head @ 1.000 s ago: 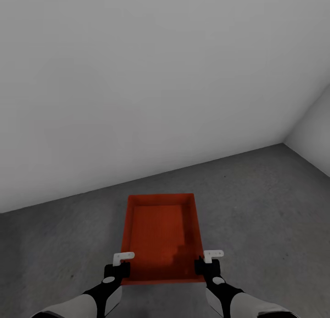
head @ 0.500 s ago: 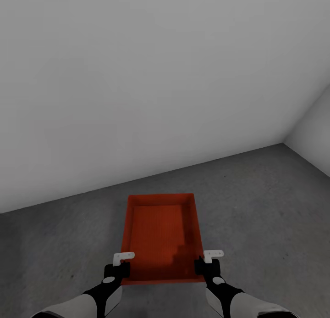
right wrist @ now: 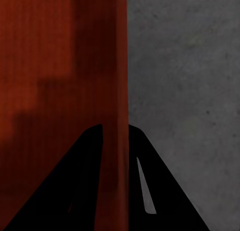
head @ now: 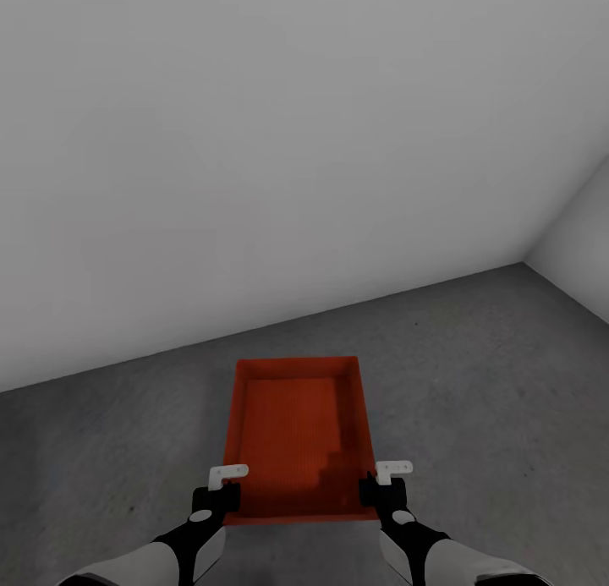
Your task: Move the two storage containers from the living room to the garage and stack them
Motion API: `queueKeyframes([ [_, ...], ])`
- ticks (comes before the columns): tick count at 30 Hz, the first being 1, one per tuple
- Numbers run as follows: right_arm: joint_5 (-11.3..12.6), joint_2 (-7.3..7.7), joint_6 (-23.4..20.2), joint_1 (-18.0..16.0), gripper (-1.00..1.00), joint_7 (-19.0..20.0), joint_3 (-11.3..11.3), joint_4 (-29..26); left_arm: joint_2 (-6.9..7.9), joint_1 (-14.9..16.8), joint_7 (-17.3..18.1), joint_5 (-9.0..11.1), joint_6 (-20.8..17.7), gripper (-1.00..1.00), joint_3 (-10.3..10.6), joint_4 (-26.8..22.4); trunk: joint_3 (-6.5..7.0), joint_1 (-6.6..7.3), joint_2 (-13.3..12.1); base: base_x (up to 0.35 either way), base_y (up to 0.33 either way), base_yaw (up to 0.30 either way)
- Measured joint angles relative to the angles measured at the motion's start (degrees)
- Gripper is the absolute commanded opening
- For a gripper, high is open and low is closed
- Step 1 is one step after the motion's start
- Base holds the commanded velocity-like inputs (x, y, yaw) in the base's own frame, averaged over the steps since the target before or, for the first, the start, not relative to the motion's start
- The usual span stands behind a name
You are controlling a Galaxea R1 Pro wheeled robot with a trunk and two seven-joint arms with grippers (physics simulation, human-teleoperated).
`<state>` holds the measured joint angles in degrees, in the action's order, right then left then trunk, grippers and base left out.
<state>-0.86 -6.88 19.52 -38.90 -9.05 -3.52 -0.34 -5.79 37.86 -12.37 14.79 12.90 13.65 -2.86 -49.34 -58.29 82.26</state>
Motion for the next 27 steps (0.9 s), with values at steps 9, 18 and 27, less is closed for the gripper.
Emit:
queueKeyframes([
  [9, 0.0, 0.0, 0.0, 0.0, -1.0, 0.0, 0.0, 0.0, 0.0, 0.0, 0.0, 0.0, 0.0, -1.0, 0.0, 0.0, -0.35, -0.43, 0.8, 0.0, 0.0, 0.0],
  [18, 0.0, 0.0, 0.0, 0.0, -1.0, 0.0, 0.0, 0.0, 0.0, 0.0, 0.0, 0.0, 0.0, -1.0, 0.0, 0.0, -1.26, -1.54, 2.8, 0.0, 0.0, 0.0],
  [27, 0.0, 0.0, 0.0, 0.0, -1.0, 0.0, 0.0, 0.0, 0.0, 0.0, 0.0, 0.0, 0.0, -1.0, 0.0, 0.0, -2.33, -2.85, 5.2, 0.0, 0.0, 0.0],
])
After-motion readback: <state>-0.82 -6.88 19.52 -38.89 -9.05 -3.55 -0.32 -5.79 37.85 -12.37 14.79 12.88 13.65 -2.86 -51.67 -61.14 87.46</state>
